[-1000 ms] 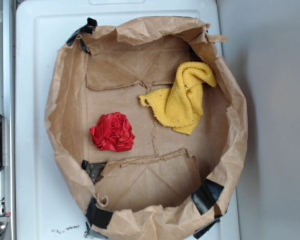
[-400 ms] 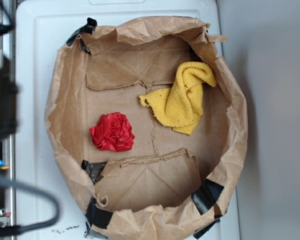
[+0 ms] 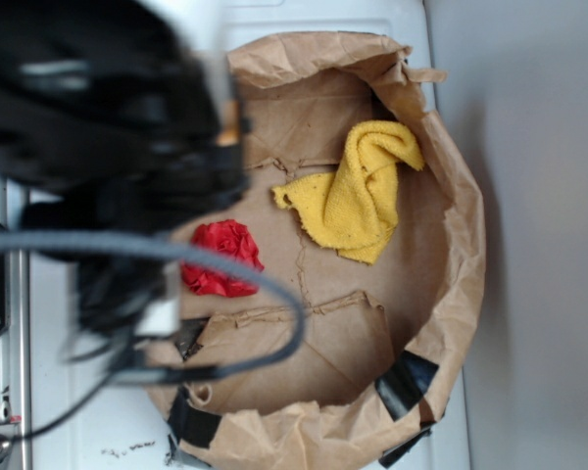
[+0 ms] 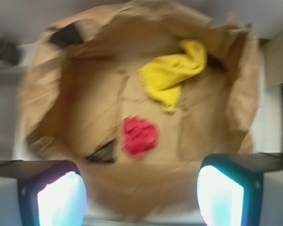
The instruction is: Grab the red paper.
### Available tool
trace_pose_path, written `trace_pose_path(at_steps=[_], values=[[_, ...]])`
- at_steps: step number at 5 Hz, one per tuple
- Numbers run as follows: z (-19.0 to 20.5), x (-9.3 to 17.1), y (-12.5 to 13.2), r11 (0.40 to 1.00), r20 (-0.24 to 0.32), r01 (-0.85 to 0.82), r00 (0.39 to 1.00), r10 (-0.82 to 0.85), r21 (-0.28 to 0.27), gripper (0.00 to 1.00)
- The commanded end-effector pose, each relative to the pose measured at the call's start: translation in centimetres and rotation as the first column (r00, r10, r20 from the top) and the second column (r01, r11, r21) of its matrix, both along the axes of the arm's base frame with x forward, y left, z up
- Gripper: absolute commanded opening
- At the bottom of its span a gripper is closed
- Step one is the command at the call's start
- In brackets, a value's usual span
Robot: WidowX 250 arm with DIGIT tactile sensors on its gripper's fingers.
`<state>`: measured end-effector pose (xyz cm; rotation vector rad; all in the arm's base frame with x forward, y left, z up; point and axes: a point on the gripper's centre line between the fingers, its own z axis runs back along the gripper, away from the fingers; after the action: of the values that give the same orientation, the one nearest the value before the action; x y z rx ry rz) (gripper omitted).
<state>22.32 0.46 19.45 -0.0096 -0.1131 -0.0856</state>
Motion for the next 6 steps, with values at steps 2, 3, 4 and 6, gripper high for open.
trace_pose_path(at_steps=[2,3,4,6], values=[[-9.5,2.5,-0.6,0.993,-0.072,0.115,0.991,-0.116,-0.024,1.00],[-11.9,1.6,-1.4,0.984,-0.106,0.155,0.981,-0.163,-0.084,1.00],[-14.5,1.7,-2.3,0.977,-0.105,0.181,0.976,-0.192,-0.110,1.00],[-16.5,2.3,-3.0,0.976,-0.094,0.195,0.974,-0.205,-0.101,0.00]])
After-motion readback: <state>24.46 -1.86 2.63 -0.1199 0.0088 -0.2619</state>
